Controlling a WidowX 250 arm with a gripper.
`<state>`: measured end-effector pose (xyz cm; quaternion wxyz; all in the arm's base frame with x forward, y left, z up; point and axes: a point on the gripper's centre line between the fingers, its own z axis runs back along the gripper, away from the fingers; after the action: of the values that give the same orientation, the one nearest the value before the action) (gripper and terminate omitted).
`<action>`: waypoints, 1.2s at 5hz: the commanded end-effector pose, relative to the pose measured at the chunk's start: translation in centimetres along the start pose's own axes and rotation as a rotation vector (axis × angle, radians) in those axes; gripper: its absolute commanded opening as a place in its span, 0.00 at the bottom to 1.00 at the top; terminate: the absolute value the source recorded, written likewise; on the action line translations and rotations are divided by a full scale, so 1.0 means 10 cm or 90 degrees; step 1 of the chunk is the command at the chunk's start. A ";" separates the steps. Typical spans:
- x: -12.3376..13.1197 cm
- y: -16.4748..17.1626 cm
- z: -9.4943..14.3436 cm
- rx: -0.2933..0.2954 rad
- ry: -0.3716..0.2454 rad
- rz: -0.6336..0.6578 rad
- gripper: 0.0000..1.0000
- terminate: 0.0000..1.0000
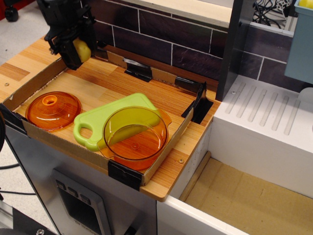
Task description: Put potato in pot
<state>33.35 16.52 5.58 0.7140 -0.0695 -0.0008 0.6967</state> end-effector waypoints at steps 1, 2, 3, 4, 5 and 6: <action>-0.56 0.28 0.65 -0.032 -0.013 -0.058 0.00 0.00; -0.88 0.59 0.70 0.010 0.000 -0.107 0.00 0.00; -1.11 0.78 0.65 0.056 0.006 -0.130 0.00 0.00; -1.27 0.91 0.56 0.010 -0.003 -0.144 0.00 0.00; -1.40 0.97 0.44 0.011 0.000 -0.140 0.00 0.00; -1.44 0.94 0.32 0.003 -0.010 -0.142 0.00 0.00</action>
<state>23.28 1.96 8.47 0.7888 -0.0566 -0.0008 0.6120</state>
